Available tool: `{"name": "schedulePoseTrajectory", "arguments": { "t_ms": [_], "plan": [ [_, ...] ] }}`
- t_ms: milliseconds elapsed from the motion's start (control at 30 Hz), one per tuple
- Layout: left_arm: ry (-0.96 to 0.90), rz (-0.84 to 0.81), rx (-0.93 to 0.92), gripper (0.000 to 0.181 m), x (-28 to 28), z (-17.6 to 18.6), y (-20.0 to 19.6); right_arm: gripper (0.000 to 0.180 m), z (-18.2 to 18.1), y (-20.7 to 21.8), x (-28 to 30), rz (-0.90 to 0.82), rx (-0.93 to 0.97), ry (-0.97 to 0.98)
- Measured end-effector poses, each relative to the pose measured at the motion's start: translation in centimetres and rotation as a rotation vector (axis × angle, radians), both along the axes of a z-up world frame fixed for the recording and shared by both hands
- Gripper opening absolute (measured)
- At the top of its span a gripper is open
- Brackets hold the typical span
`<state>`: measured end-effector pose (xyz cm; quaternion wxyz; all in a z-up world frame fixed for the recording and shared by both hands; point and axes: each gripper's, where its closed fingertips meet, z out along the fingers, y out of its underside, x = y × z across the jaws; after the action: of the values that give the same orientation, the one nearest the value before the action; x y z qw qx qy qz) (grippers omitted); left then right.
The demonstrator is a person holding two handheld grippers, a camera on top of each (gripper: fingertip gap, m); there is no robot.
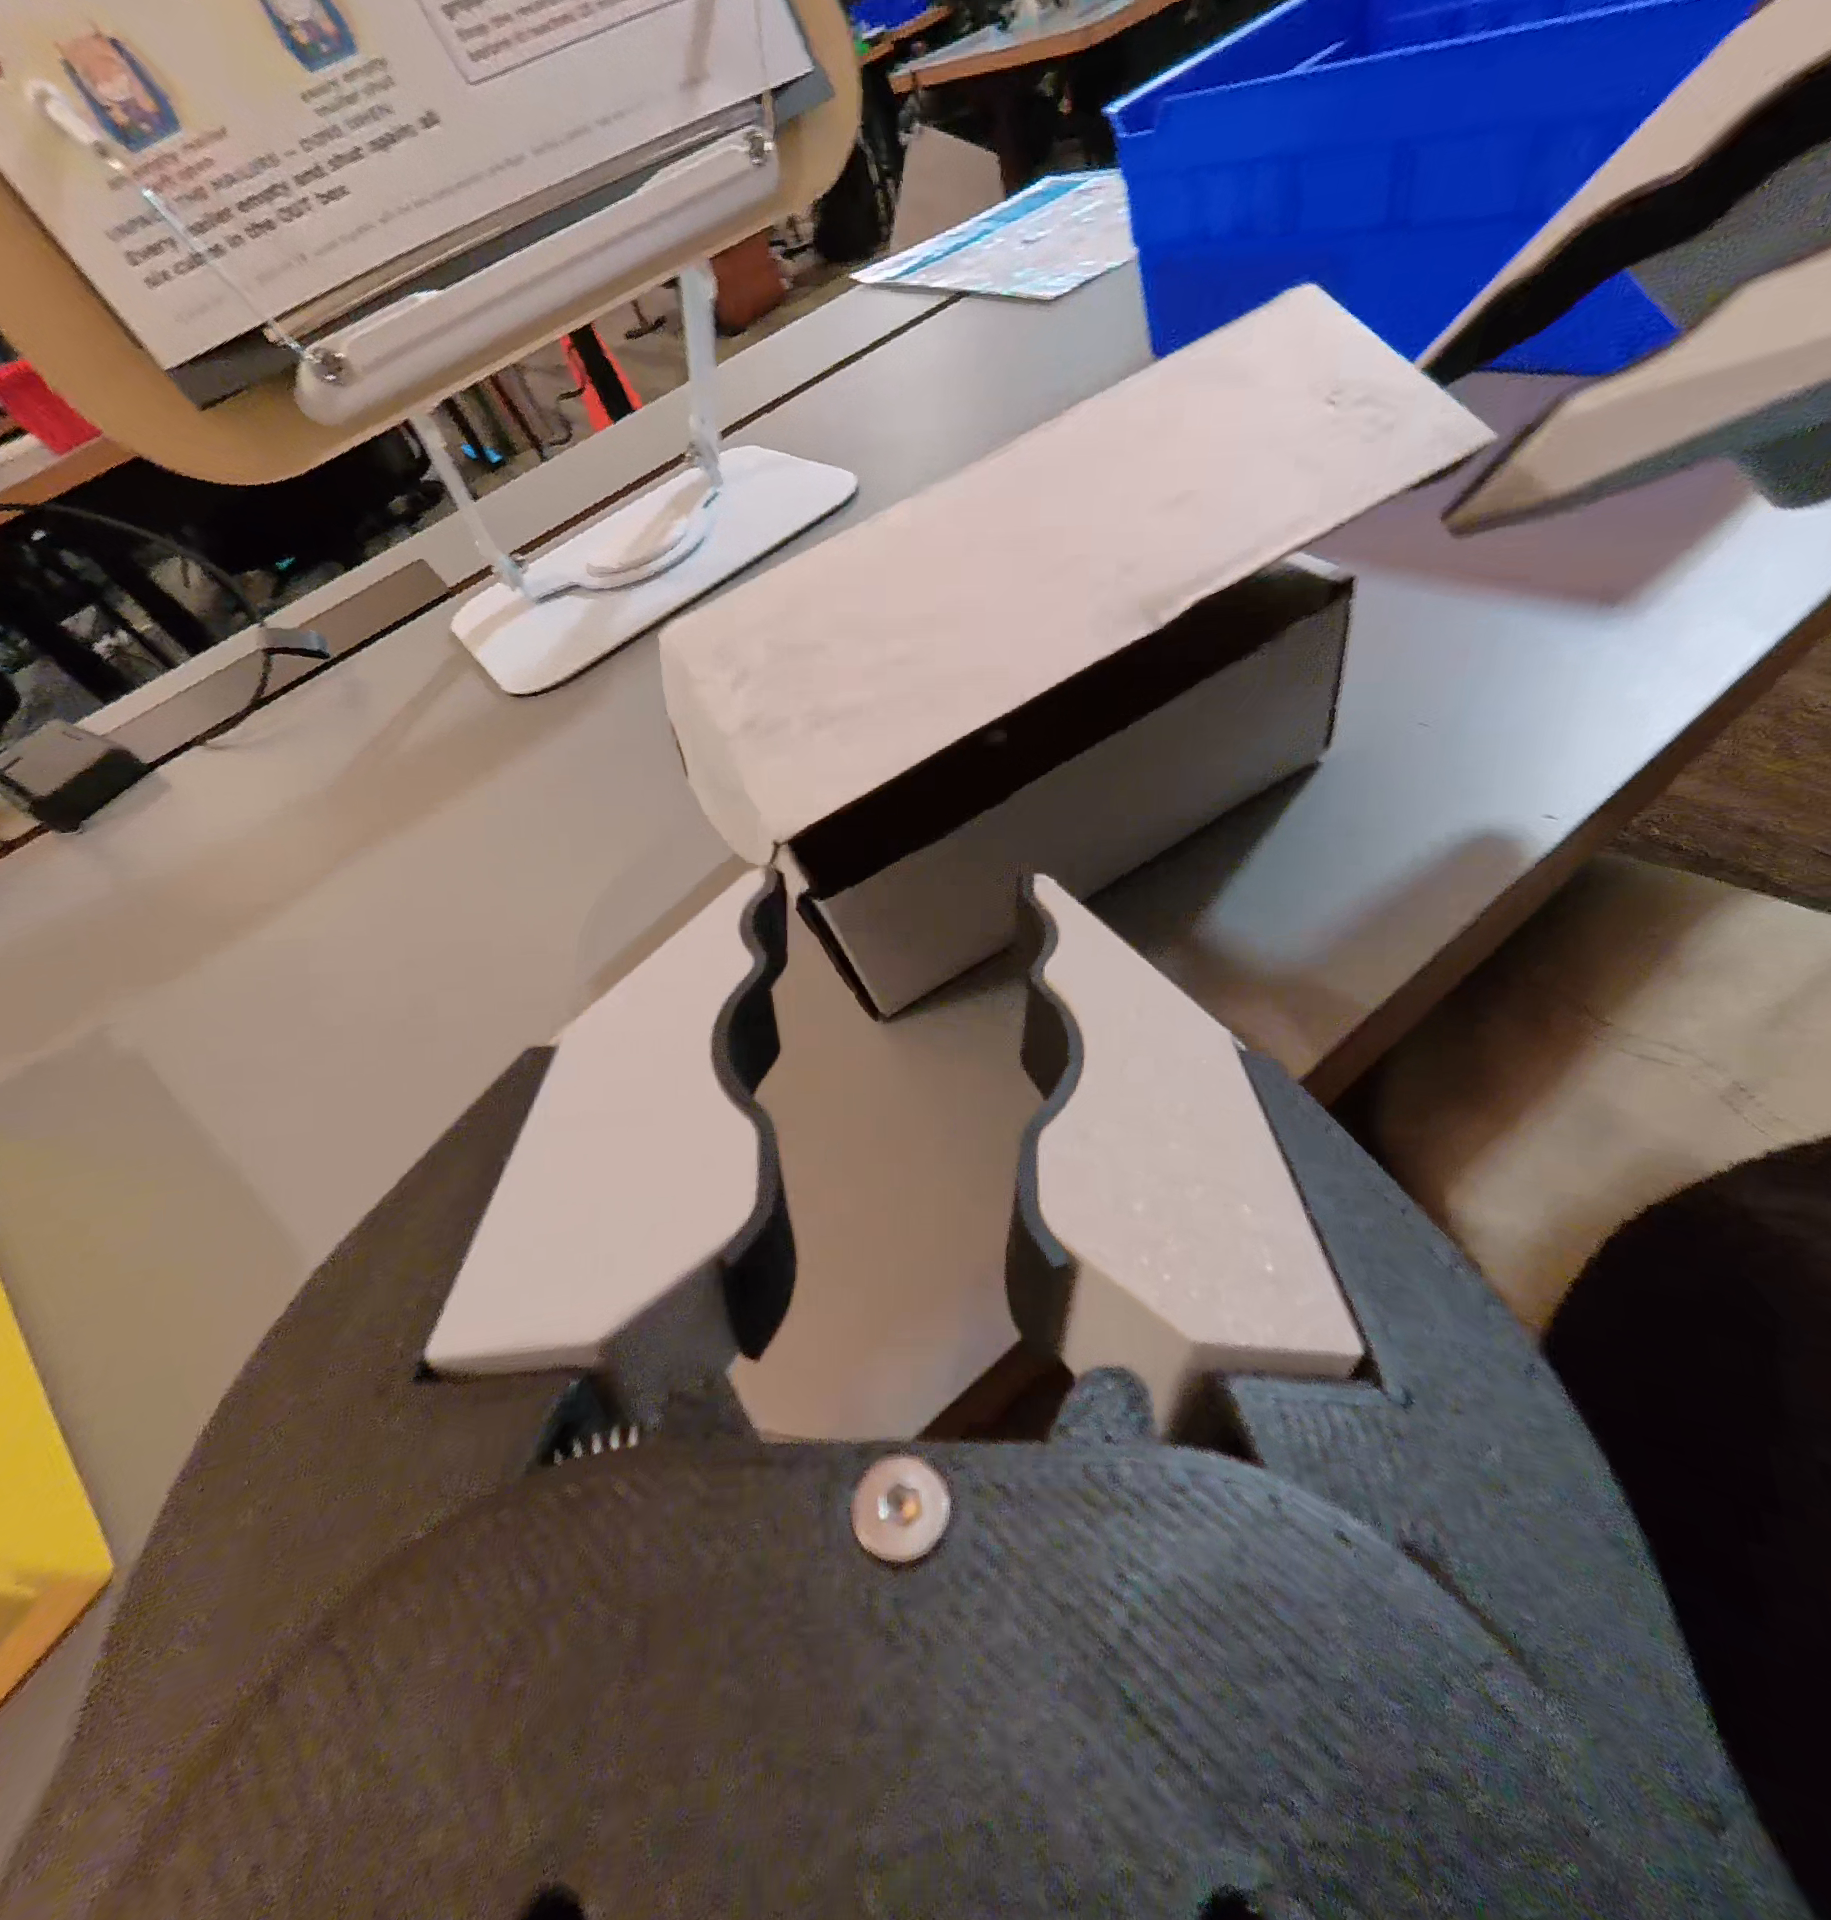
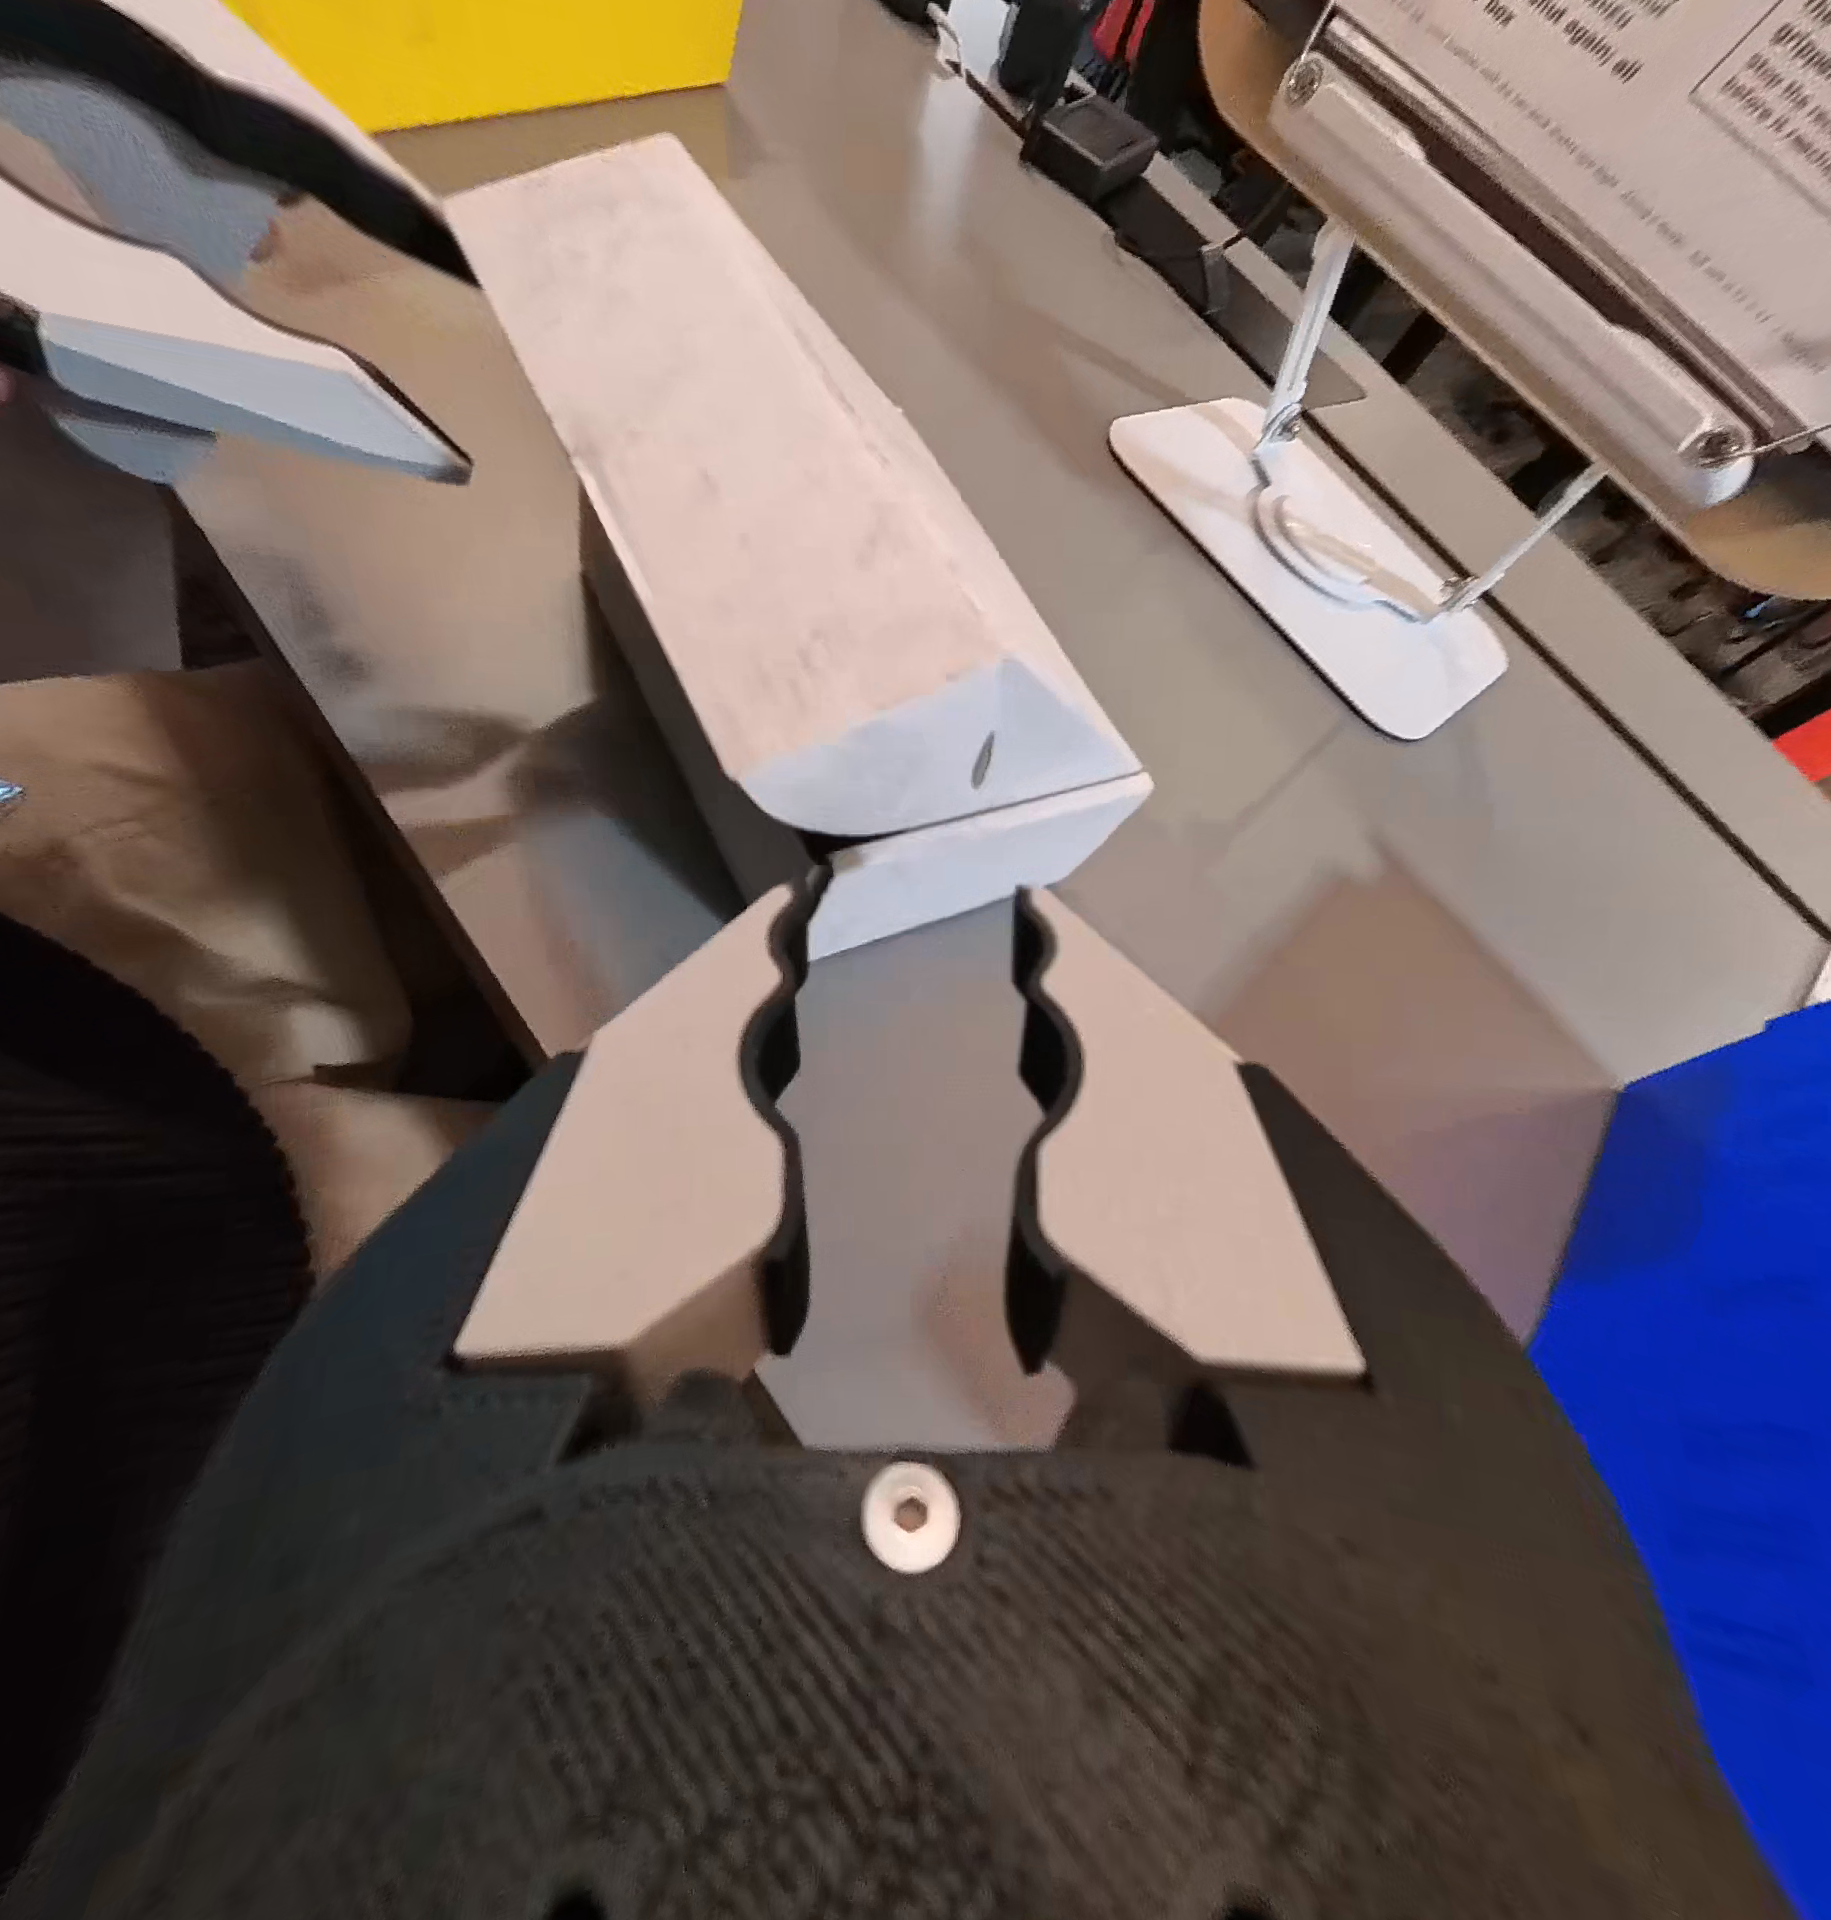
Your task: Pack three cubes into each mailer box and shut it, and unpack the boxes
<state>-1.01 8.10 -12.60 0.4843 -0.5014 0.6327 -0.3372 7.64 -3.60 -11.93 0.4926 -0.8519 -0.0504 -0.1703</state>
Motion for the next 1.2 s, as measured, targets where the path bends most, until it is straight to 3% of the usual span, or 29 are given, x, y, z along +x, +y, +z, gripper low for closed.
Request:
{"name": "schedulePoseTrajectory", "arguments": {
  "t_ms": [33, 100, 233, 433, 700, 767, 1000, 1200],
  "plan": [
    [-0.009, 0.013, -0.003, 0.046, 0.2, 0.1, 0.3, 0.043, 0.0, 0.2, -0.1, 0.008, 0.009, -0.006],
    [-0.022, 0.025, 0.013, 0.054, 0.5, 0.2, 0.8, 0.047, 0.3, 0.7, -0.6, 0.023, 0.036, -0.009],
    [-0.008, 0.045, 0.113, 0.055, 1.2, 0.1, 2.6, 0.051, 0.8, 1.6, -1.6, 0.043, 0.065, -0.060],
    [-0.024, 0.025, 0.092, 0.052, 2.6, 0.3, 3.5, 0.054, 0.0, 2.5, -1.6, 0.022, 0.016, -0.190],
    [-0.113, -0.019, 0.241, 0.019, 2.4, 1.5, 2.2, 0.019, 1.0, 2.0, -0.9, -0.033, 0.017, -0.305],
    [-0.138, -0.015, 0.285, 0.010, 2.1, 2.0, 2.1, 0.015, 1.1, 1.7, -0.9, -0.035, 0.009, -0.282],
    [-0.137, -0.044, 0.231, 0.010, 1.7, 2.2, 1.3, 0.011, 0.9, 1.1, -1.5, -0.020, -0.004, -0.095],
    [-0.078, -0.070, 0.263, 0.009, 1.5, 1.3, 0.6, 0.010, -0.1, 0.7, -1.5, -0.019, -0.062, -0.046]
  ]
}}
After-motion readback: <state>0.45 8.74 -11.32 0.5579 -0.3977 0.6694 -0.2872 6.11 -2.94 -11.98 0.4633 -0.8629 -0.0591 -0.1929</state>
